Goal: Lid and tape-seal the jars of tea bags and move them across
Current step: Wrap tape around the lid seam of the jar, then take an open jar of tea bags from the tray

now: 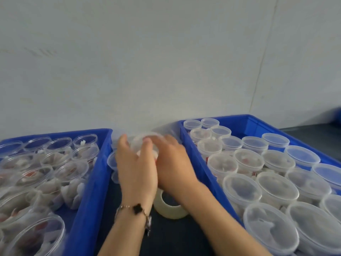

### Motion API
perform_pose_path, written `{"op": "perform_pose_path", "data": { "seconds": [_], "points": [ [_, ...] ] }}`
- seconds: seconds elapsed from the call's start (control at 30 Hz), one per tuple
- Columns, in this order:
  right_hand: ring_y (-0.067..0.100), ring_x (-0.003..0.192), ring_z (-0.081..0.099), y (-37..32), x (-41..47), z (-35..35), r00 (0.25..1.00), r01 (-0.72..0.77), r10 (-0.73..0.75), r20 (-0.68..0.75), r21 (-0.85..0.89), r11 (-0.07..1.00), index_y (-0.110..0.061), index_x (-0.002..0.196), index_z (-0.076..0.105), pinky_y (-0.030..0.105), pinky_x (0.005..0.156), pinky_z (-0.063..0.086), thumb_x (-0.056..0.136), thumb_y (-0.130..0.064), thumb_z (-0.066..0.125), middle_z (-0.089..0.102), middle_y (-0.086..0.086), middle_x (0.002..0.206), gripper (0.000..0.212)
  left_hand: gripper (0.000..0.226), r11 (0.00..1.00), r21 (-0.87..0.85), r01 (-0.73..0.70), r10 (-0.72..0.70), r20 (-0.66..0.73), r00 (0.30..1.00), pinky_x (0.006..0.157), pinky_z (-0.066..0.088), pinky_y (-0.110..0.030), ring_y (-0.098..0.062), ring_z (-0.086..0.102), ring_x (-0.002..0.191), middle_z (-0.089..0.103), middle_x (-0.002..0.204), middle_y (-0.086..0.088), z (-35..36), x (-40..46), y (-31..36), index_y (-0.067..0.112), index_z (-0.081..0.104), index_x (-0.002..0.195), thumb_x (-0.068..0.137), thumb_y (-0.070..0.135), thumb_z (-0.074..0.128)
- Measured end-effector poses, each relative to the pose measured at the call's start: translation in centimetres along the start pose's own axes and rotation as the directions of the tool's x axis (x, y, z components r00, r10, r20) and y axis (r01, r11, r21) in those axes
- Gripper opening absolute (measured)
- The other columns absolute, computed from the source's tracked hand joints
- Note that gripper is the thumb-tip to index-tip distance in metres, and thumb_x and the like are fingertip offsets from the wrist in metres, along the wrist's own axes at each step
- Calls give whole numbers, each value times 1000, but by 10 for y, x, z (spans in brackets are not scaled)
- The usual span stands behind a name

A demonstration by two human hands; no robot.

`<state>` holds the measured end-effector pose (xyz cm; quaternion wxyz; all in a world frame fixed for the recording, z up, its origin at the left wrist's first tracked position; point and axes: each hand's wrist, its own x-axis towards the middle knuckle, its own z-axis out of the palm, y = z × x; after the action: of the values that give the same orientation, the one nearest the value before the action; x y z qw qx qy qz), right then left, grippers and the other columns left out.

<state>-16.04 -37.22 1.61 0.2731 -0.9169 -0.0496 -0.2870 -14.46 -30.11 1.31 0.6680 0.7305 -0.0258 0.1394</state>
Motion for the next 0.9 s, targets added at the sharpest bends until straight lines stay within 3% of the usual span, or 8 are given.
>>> {"op": "perform_pose_path", "data": {
  "seconds": [0.07, 0.13, 0.23, 0.37, 0.47, 0.57, 0.77, 0.9],
  "points": [
    [32, 118, 47, 5, 26, -41, 979, -71, 70, -189, 3, 997, -26, 128, 54, 39, 93, 40, 87, -19, 54, 53, 5, 127, 42, 52, 984, -46, -173, 176, 51, 983, 80, 38, -14, -7, 41, 112, 38, 140, 0, 26, 15, 37, 21, 38, 141, 93, 33, 52],
    [34, 113, 50, 23, 52, -78, 938, -116, 72, -340, -111, 987, -31, 127, 53, 32, 83, 40, 85, -21, 53, 51, 7, 129, 43, 46, 936, 26, -351, 346, 107, 932, 96, 36, -26, -16, 39, 123, 39, 137, -2, 56, 32, 70, 21, 44, 138, 93, 33, 49],
    [34, 109, 51, 67, 85, -125, 867, -229, 62, -494, -285, 931, -31, 122, 55, 26, 74, 30, 78, -27, 65, 51, 6, 125, 46, 47, 836, 86, -541, 492, 318, 811, 103, 30, -25, -18, 42, 128, 42, 141, -4, 105, 59, 104, 18, 44, 140, 96, 32, 45],
    [33, 117, 47, 149, 116, -164, 848, -435, 235, -475, -373, 819, -28, 127, 53, 31, 88, 36, 70, -32, 77, 52, 7, 128, 62, 53, 714, 115, -691, 406, 735, 542, 111, 12, -21, -15, 17, 144, 20, 158, 0, 175, 86, 99, 16, 26, 149, 98, 15, 39],
    [32, 118, 46, 206, 121, -159, 848, -507, 348, -399, -424, 750, -25, 130, 51, 35, 97, 36, 73, -36, 74, 54, 10, 127, 62, 63, 403, 275, -873, 201, 904, 378, 118, 11, -37, -20, 4, 146, 3, 160, -1, 225, 94, 75, 14, 10, 152, 95, 4, 34],
    [33, 120, 45, 256, 111, -143, 796, -597, 474, -376, -361, 716, -24, 133, 49, 37, 96, 40, 77, -36, 72, 54, 12, 128, 62, 67, 278, 336, -900, 61, 928, 366, 116, 15, -51, -18, -2, 147, -4, 160, 5, 263, 92, 49, 19, 4, 153, 95, 7, 35],
    [36, 114, 51, 322, 90, -108, 754, -656, 578, -311, -356, 665, -18, 129, 51, 40, 94, 39, 81, -34, 66, 59, 17, 121, 53, 63, 257, 338, -905, 23, 934, 356, 113, 4, -59, -15, -6, 147, 3, 160, 6, 302, 76, -14, 21, 13, 151, 94, 13, 40],
    [32, 104, 51, 344, 77, -89, 712, -667, 688, -141, -442, 600, -14, 118, 58, 38, 84, 40, 87, -31, 56, 61, 13, 118, 35, 55, 200, 335, -921, -47, 942, 332, 111, -1, -61, -17, -7, 147, 4, 160, 6, 311, 73, -36, 25, 11, 152, 99, 24, 30]
  ]
}}
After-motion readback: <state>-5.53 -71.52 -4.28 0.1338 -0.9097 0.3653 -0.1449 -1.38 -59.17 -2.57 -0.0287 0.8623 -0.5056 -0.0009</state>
